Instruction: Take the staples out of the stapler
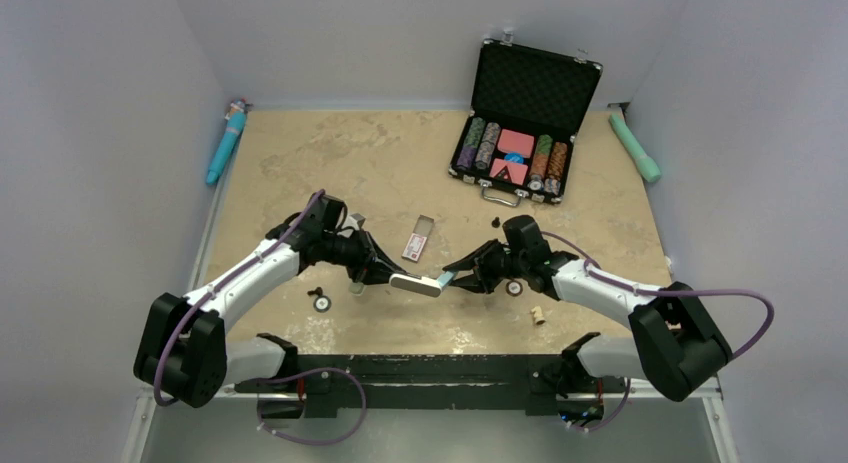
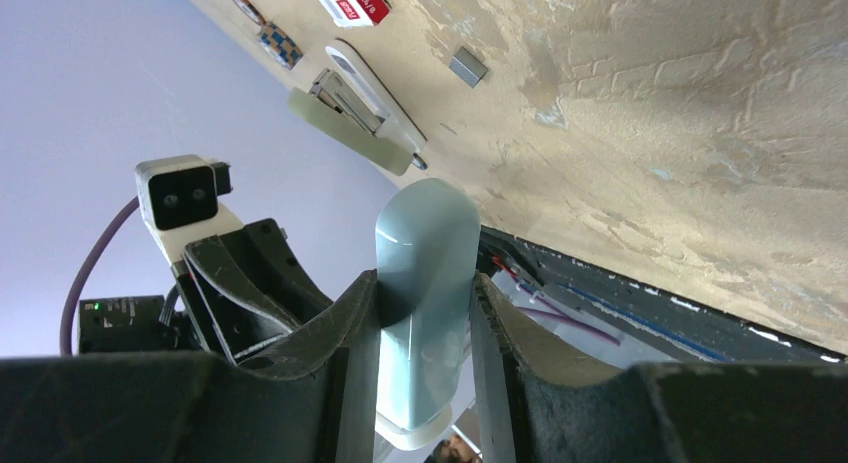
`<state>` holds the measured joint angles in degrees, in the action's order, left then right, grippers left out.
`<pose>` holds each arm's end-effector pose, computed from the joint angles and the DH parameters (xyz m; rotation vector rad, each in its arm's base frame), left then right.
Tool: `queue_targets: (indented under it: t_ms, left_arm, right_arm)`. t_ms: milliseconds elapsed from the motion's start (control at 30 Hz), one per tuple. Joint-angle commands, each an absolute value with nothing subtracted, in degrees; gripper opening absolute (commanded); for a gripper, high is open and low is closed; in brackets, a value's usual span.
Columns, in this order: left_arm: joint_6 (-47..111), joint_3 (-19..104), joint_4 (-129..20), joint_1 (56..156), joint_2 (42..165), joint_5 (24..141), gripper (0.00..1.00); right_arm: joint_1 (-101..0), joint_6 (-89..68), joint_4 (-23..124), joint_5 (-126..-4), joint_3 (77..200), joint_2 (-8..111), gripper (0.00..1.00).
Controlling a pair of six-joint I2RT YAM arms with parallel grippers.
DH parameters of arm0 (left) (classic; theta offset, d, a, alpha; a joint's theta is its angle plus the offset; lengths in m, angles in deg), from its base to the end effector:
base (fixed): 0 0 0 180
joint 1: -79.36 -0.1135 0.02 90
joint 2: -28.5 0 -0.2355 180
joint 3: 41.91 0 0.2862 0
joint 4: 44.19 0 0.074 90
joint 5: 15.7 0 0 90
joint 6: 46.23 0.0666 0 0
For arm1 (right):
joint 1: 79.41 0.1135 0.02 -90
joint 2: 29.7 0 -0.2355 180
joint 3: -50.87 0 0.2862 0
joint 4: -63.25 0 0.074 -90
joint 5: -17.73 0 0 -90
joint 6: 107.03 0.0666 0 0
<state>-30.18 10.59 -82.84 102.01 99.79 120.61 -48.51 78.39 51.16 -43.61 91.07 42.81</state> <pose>0.2398 -0.1523 0.1432 0.8306 -2.4780 1.3033 0.2288 0.1741 0.0925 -1.2167 -2.4802 -1.3470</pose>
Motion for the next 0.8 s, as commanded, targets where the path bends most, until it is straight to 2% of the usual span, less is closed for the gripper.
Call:
queue_targets:
  t_ms: [0,300,500,767]
  left_arm:
    - [-34.3,13.9,-101.4,100.6,100.5,107.0,0.0]
    - [-31.2,18.7,-112.5,100.5,113.0,101.4,0.0]
    - [-28.4,24.4,-116.5,100.3,121.3,97.6,0.0]
    - [-25.5,24.4,-117.1,100.3,123.8,97.6,0.0]
  right_arm:
    - [-49.6,77.0,41.8,-47.1,94.3,43.8,0.0]
    - [-49.6,74.9,27.1,-50.4,98.6,43.6,0.0]
    - [-49.6,72.5,29.3,-50.1,99.1,47.8,0.0]
    - [-49.6,68.0,26.2,-50.6,104.1,53.4,0.0]
